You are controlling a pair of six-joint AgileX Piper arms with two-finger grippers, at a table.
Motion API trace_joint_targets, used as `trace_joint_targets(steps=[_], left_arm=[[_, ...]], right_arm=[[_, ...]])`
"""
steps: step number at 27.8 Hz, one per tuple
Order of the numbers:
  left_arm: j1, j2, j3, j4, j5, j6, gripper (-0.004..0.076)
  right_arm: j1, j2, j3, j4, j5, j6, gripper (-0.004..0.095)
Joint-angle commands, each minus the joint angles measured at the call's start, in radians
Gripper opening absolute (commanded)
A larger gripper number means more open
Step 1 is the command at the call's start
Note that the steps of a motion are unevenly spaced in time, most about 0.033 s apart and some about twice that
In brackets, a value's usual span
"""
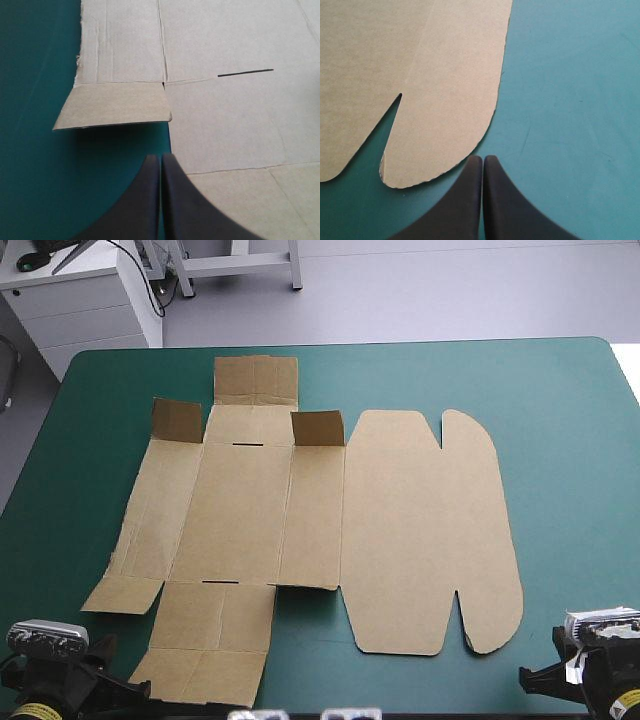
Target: Fold the box
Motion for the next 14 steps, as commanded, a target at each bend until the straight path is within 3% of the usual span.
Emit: trace_joint_targets(steps=[1, 14], left_arm=[[-0.005, 0.019, -0.023, -0.002, -0.063, -0.006, -0.0008], [-0.005, 0.145, -0.094, 0.0, -0.054, 0.005, -0.0008]], right_arm=[[-0.01, 0.012, -0.024, -0.006, -0.053, -0.006, -0.0004], [-0.01, 0.012, -0.024, -0.006, -0.053, -0.006, -0.0004]])
